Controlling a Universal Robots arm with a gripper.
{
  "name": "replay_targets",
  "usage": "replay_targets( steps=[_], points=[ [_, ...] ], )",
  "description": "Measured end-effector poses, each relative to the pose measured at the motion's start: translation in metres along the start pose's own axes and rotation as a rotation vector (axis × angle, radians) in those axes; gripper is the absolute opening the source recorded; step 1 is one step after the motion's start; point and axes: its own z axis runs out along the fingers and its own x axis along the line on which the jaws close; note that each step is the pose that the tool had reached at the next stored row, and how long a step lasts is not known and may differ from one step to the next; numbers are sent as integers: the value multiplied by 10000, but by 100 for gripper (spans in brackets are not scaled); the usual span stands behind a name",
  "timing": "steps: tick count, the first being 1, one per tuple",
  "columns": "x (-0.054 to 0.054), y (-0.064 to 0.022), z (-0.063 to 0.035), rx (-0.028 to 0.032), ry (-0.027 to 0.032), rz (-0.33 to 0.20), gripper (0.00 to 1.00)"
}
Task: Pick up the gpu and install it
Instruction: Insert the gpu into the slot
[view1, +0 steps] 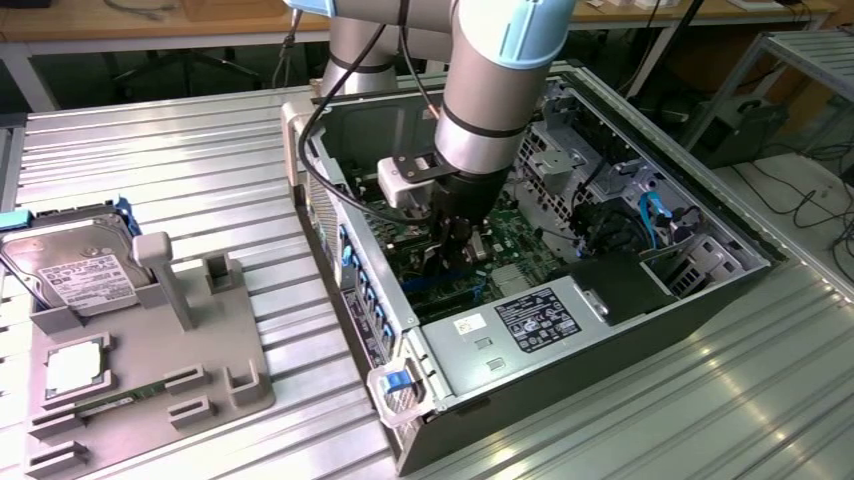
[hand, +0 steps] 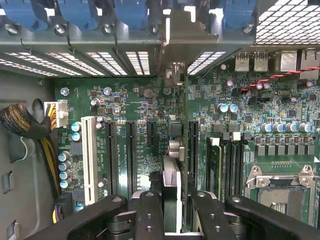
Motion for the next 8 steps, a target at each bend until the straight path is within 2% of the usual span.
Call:
replay_targets(
  steps=[8],
  points=[
    [1,1,54,0,0,0,27]
  ],
)
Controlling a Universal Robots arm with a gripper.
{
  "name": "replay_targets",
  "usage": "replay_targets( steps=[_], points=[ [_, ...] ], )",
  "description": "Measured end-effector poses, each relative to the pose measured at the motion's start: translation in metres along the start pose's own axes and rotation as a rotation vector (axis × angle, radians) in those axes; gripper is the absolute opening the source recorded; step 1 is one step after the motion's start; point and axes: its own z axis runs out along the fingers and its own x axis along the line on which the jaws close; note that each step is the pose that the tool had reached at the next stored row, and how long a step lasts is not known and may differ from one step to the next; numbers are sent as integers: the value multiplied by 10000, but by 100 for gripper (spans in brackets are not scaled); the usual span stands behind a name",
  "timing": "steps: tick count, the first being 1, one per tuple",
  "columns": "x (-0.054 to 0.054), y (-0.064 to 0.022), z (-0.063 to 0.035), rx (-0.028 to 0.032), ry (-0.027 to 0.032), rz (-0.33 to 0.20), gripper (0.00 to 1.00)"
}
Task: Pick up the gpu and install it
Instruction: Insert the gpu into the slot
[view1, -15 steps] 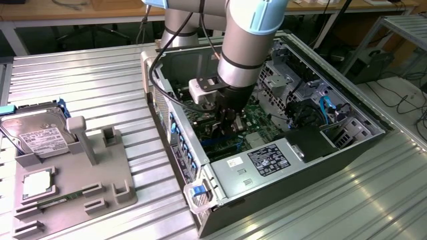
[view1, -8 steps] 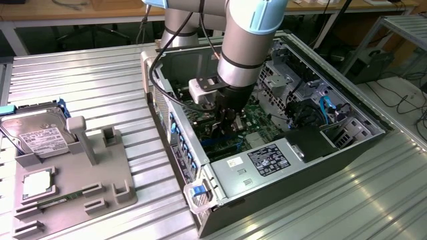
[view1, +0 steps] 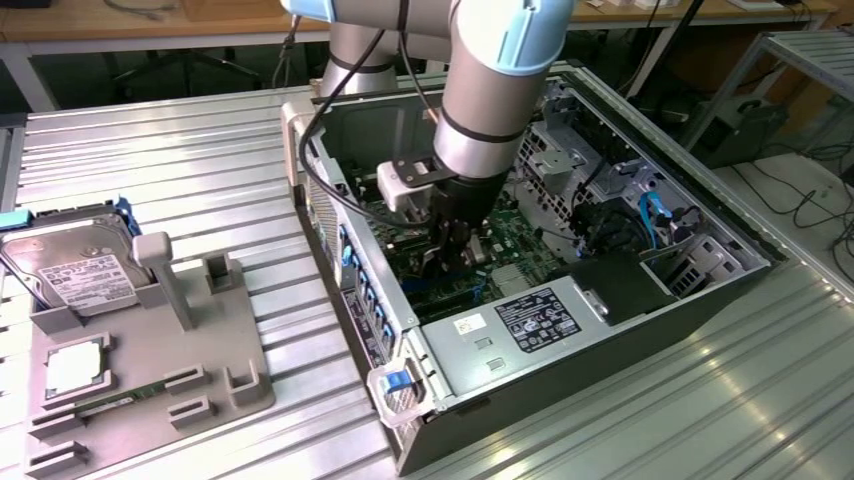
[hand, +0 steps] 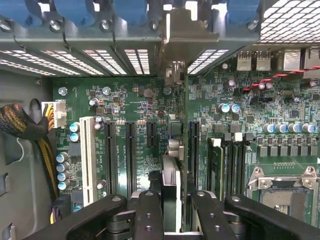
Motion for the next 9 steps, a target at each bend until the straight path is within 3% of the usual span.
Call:
replay_targets(
  steps=[9],
  points=[
    [1,0,37,0,1,0,27]
  ],
)
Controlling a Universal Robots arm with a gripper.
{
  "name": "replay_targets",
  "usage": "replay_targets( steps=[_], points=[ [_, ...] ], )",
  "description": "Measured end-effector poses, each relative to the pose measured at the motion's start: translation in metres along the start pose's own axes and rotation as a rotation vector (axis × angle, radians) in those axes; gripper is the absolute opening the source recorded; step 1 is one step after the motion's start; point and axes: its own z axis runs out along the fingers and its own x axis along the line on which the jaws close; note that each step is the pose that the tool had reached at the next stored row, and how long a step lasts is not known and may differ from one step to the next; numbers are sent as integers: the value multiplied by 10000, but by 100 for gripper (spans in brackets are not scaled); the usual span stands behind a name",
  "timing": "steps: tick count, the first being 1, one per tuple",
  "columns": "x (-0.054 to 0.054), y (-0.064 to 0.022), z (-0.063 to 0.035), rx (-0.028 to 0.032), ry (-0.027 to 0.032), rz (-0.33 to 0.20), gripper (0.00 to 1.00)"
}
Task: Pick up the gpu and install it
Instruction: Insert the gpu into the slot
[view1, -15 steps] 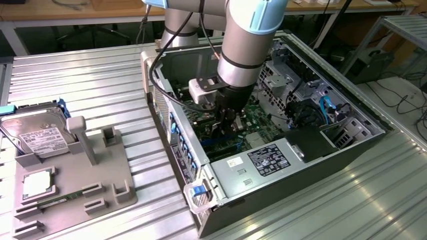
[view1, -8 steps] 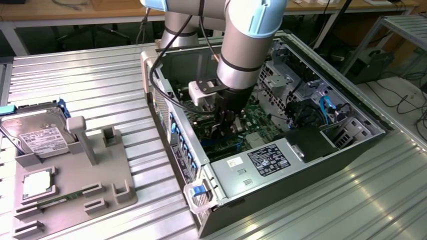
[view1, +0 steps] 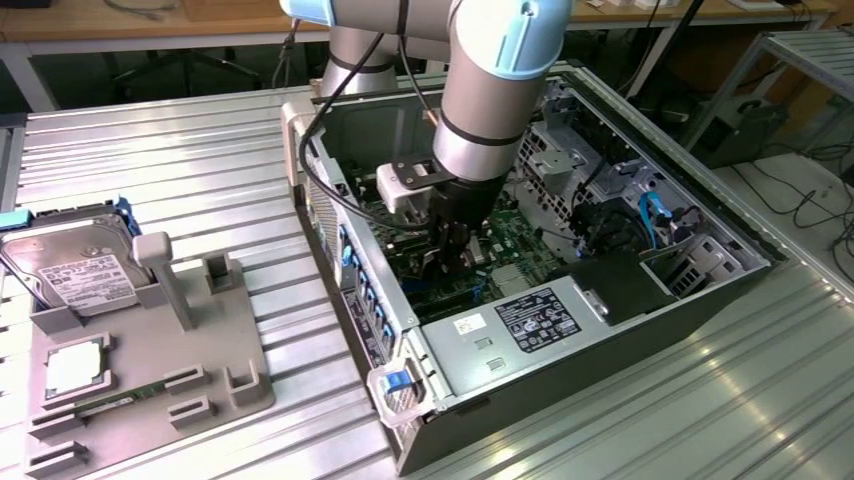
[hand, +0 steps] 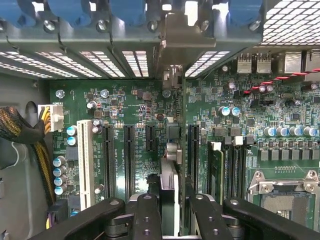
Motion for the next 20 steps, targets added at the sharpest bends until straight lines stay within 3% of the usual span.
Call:
replay_targets(
  steps=[7,13,14,15,16,17,20],
  points=[
    [3,3,65,-8,19,2,27],
    [2,2,73,0,2,1,27],
    [-5,-2,85,35,-42,-2,27],
    [-3,-1,80,37,-38,-2,29],
    [-2,0,53,30,-15,-1,29],
    [-2,1,17,34,6,-1,35],
    [-6,-1,-118,89,-2,-2,35]
  ],
)
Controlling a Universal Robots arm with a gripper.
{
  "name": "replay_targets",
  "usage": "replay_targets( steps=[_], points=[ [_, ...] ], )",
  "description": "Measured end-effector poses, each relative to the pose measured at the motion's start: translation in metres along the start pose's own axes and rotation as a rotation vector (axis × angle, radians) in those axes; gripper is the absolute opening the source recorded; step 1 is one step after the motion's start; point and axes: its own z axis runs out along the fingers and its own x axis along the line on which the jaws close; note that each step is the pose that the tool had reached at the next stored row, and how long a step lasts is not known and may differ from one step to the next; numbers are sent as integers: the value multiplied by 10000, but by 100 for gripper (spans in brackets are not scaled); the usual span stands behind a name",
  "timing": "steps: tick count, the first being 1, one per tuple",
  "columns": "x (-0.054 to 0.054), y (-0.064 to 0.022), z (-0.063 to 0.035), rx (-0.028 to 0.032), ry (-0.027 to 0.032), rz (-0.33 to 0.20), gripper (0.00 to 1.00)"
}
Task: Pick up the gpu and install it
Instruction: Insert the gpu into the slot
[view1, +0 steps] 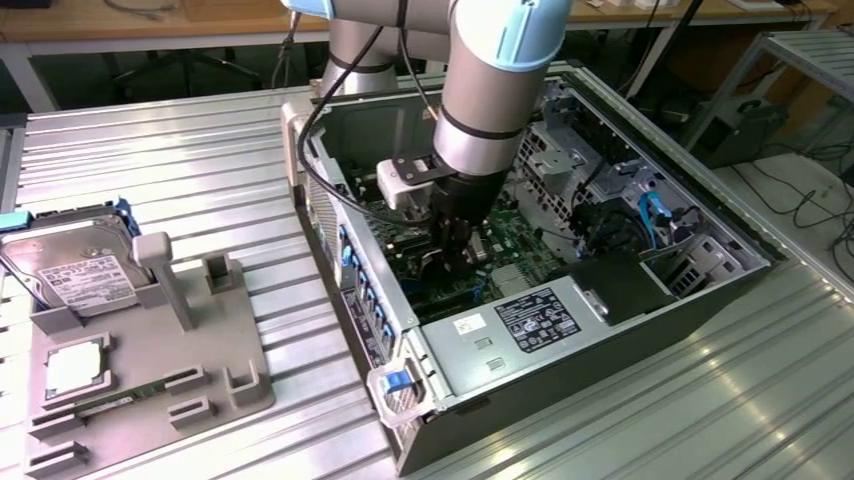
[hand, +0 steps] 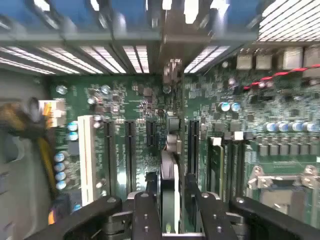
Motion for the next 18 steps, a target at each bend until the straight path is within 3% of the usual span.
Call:
replay_targets(
  steps=[9,15,17,18],
  points=[
    [-11,-9,-412,49,20,0,35],
    [-11,-7,-437,71,30,-1,33],
    [-11,-8,-437,71,30,-2,20],
    [-11,-8,-437,71,30,-2,20]
  ],
)
